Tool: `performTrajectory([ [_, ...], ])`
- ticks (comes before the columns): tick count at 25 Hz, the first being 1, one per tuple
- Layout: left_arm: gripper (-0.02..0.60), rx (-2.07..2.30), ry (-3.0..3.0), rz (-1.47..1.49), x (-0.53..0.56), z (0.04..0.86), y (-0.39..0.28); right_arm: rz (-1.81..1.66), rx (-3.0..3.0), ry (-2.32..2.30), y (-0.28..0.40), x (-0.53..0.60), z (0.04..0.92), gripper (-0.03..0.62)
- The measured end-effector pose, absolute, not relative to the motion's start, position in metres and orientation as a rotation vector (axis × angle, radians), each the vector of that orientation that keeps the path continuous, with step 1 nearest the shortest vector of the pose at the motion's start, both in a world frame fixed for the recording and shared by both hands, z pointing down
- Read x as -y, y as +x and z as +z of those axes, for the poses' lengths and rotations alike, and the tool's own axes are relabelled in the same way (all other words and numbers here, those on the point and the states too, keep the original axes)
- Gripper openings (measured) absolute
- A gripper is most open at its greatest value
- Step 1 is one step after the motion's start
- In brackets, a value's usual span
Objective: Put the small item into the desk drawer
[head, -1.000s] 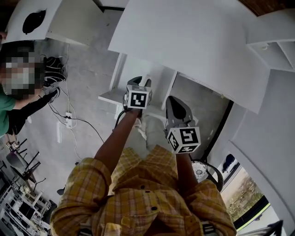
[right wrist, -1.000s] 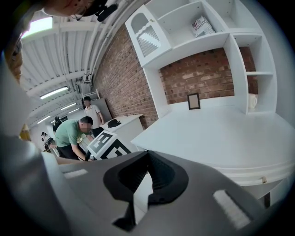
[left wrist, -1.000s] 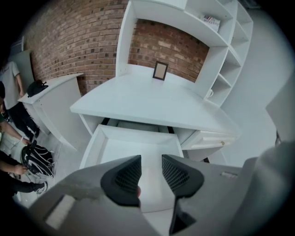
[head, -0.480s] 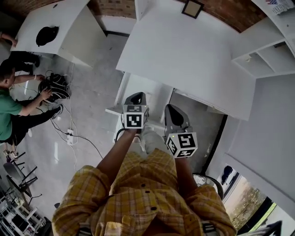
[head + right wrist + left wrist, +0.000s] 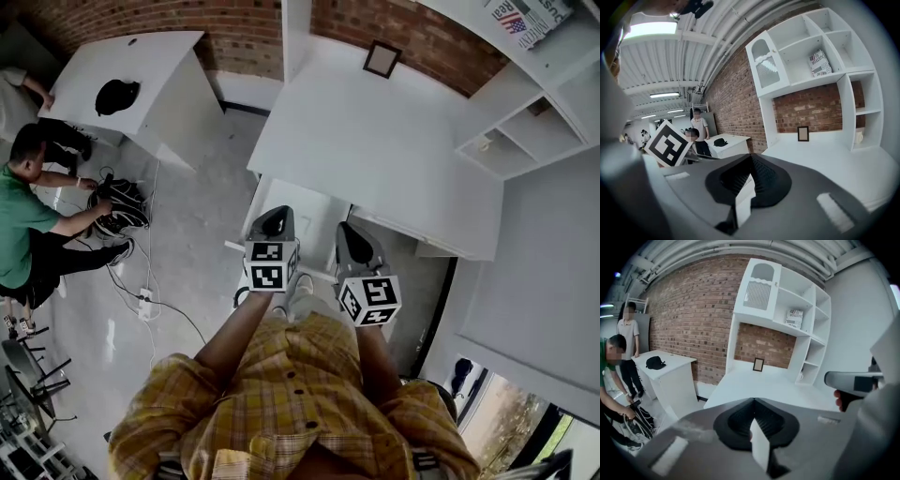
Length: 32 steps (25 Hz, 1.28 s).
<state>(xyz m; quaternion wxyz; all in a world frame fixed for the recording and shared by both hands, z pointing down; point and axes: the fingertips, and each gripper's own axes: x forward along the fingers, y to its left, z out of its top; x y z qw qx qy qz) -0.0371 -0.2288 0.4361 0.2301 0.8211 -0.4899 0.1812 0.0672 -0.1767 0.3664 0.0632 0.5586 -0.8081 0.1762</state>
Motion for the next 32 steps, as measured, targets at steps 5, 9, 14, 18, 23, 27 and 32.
performTrajectory([
  [5, 0.003, 1.388, 2.322, 0.393, 0.224, 0.393, -0.045, 0.484, 2.473, 1.702, 0.063, 0.175, 0.345, 0.0],
  [9, 0.003, 1.404, 2.383, 0.35, 0.214, 0.367, -0.047, 0.47, 2.498, 1.714, 0.056, 0.169, 0.33, 0.0],
  [14, 0.003, 1.423, 2.431, 0.293, 0.202, 0.342, -0.052, 0.421, 2.527, 1.716, 0.05, 0.167, 0.311, 0.0],
  [18, 0.003, 1.435, 2.465, 0.255, 0.198, 0.329, -0.054, 0.395, 2.538, 1.722, 0.05, 0.167, 0.301, -0.001],
  [23, 0.003, 1.458, 2.491, 0.223, 0.2, 0.318, -0.047, 0.374, 2.548, 1.725, 0.057, 0.17, 0.295, -0.001],
  [27, 0.003, 1.46, 2.518, 0.194, 0.199, 0.308, -0.042, 0.364, 2.555, 1.733, 0.063, 0.171, 0.29, -0.002],
  [32, 0.003, 1.453, 2.538, 0.177, 0.199, 0.305, -0.037, 0.366, 2.558, 1.74, 0.067, 0.174, 0.29, -0.002],
])
